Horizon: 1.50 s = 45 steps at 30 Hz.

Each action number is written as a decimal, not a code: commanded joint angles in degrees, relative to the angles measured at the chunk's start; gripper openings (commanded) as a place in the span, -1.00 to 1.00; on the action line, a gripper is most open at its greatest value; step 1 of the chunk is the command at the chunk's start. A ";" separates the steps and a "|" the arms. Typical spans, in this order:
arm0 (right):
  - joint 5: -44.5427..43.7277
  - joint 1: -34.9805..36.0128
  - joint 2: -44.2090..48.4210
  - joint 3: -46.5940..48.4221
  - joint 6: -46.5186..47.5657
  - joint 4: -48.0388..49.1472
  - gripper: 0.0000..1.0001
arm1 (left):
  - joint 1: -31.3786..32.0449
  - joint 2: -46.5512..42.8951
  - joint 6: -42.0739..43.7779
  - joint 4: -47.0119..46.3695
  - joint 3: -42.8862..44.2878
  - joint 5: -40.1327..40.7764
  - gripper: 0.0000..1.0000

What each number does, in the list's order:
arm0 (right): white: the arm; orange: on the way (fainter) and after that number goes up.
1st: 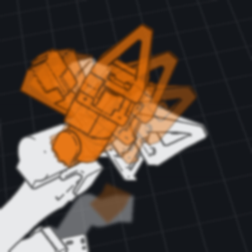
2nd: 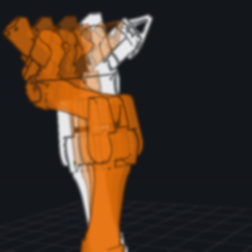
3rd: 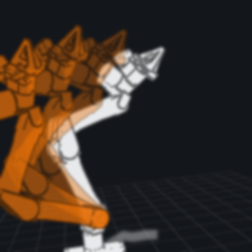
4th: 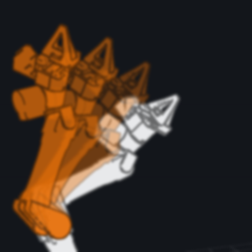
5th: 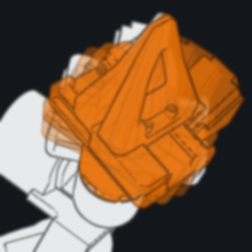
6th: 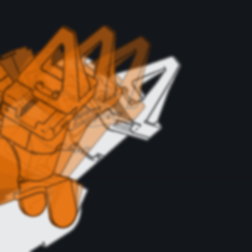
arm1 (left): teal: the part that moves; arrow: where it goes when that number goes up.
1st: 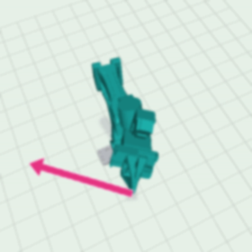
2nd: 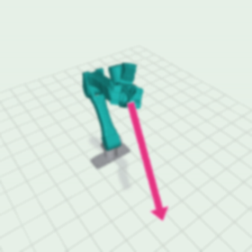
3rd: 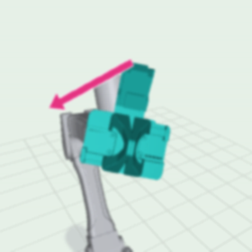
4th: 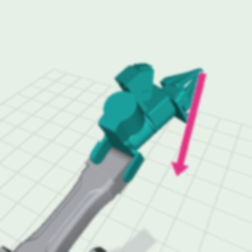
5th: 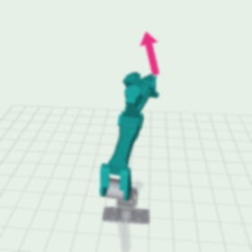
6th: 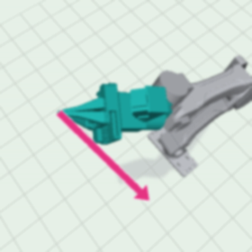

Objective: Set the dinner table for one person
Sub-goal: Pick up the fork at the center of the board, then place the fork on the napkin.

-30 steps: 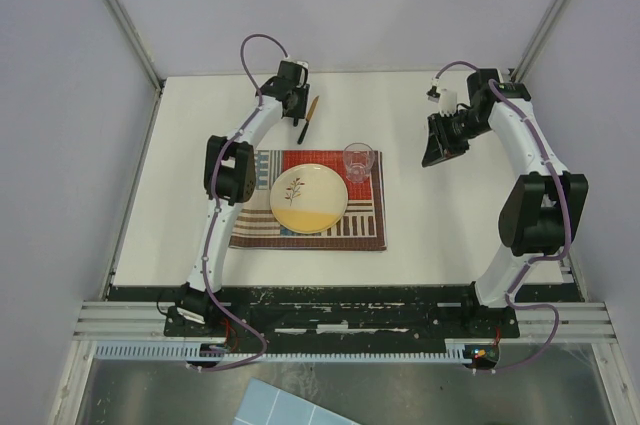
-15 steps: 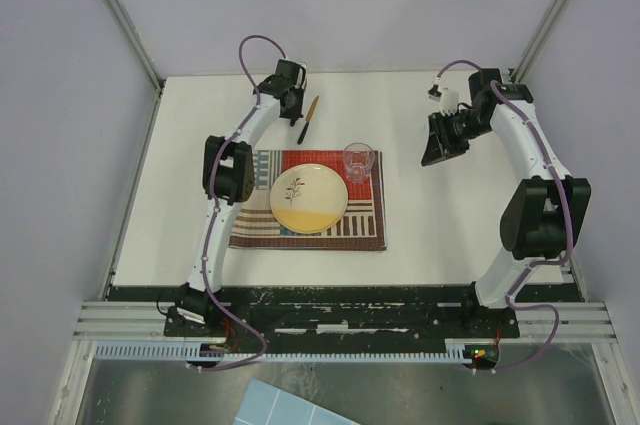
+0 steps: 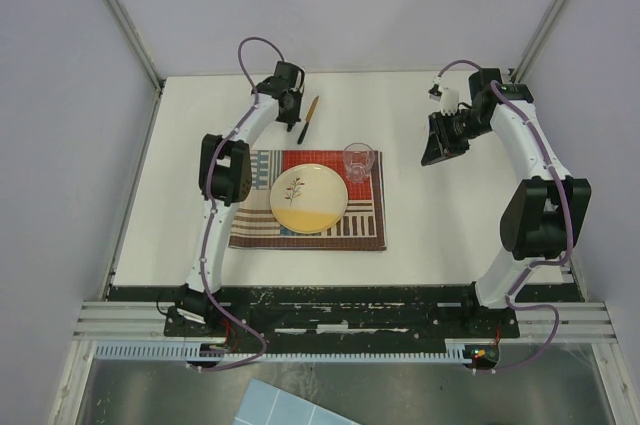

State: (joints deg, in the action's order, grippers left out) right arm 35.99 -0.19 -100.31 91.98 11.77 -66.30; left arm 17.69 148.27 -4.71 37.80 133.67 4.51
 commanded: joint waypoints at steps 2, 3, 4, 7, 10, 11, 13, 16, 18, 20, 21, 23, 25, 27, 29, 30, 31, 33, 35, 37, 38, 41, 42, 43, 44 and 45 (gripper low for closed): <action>0.84 -0.37 2.48 0.17 -0.70 1.96 -0.36 | -0.30 -5.80 3.03 4.22 -2.07 2.52 -0.95; 0.84 -0.41 2.48 0.09 -0.78 2.03 -0.36 | -0.27 -6.20 3.12 4.21 -1.95 2.64 -0.95; 0.84 -0.35 2.49 0.12 -0.90 2.05 -0.36 | -0.33 -6.64 3.25 4.23 -1.89 2.80 -0.95; 0.86 -0.36 2.64 -0.06 -1.09 2.14 -0.36 | -0.29 -7.72 3.57 4.21 -1.98 3.62 -0.95; 0.76 -0.37 2.51 0.03 -1.27 2.19 -0.36 | -0.32 -8.54 4.23 3.53 -1.80 4.58 -0.95; 0.75 -0.42 2.36 0.11 -1.39 2.30 -0.36 | -0.37 -8.72 4.53 3.36 -1.45 4.85 -0.95; 0.67 -0.37 2.15 0.33 -1.49 2.23 -0.36 | -0.46 -8.76 4.78 3.74 0.16 5.47 -0.95; 0.48 -0.39 2.05 0.47 -1.57 2.10 -0.37 | -0.47 -9.84 4.97 4.20 1.09 5.22 -0.95; 0.43 -0.34 2.00 0.43 -1.57 2.14 -0.37 | -0.47 -11.35 4.89 4.28 0.64 4.86 -0.95; 0.56 -0.36 2.14 0.31 -1.57 2.27 -0.37 | -0.46 -13.06 4.76 4.38 -0.46 4.74 -0.95; 0.62 -0.34 2.11 0.16 -1.65 2.38 -0.37 | -0.47 -13.94 4.72 4.43 -1.22 4.72 -0.95; 0.59 -0.39 2.01 0.12 -1.75 2.60 -0.37 | -0.46 -16.37 4.71 4.39 -3.54 4.89 -0.95; 0.38 -0.38 1.82 0.33 -1.84 2.46 -0.37 | -0.47 -18.97 4.64 4.77 -6.95 5.21 -0.95; 0.26 -0.37 1.62 0.68 -1.84 2.20 -0.38 | -0.47 -21.73 4.67 4.61 -11.77 6.21 -0.95; 0.38 -0.34 1.77 0.73 -1.96 2.19 -0.38 | -0.47 -25.29 4.59 3.39 -18.10 6.87 -0.94; 0.46 -0.34 1.91 0.74 -2.07 2.27 -0.38 | -0.48 -27.06 4.50 2.73 -21.31 6.91 -0.95; 0.55 -0.35 2.03 0.74 -2.18 2.31 -0.38 | -0.45 -28.77 4.22 2.38 -24.34 6.98 -0.95; 0.83 -0.34 2.43 0.62 -2.26 2.36 -0.38 | -0.47 -32.09 3.51 2.23 -29.51 6.96 -0.95; 0.90 -0.40 3.09 0.56 -2.51 2.57 -0.39 | -0.42 -35.32 2.32 1.78 -35.68 6.54 -0.95; 1.18 -0.42 3.62 0.72 -2.63 2.52 -0.39 | -0.25 -39.65 0.88 0.74 -40.97 7.00 -0.95; 1.27 -0.35 3.88 0.80 -2.59 2.37 -0.39 | -0.29 -41.64 -0.02 0.33 -43.45 7.34 -0.95; 1.52 -0.35 4.65 0.61 -2.70 2.48 -0.39 | 0.22 -48.19 -1.76 -2.08 -51.03 7.89 -0.95; 1.77 -0.36 4.76 0.49 -2.86 2.49 -0.39 | 0.63 -50.72 -1.87 -3.41 -53.77 8.90 -0.95; 2.02 -0.37 4.90 0.46 -3.01 2.49 -0.39 | 0.96 -52.91 -1.81 -4.71 -56.17 9.81 -0.95; 2.13 -0.36 4.93 0.33 -3.18 2.56 -0.39 | 1.02 -54.87 -1.75 -5.32 -58.21 10.36 -0.95; 2.16 -0.41 5.06 0.25 -3.48 2.77 -0.39 | 1.03 -56.62 -1.73 -5.77 -59.82 10.58 -0.95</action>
State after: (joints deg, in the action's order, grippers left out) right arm 36.14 -0.19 -98.21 91.98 9.21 -65.06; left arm 17.85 102.26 -3.51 38.46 79.02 11.84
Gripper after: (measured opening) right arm 0.307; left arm 0.073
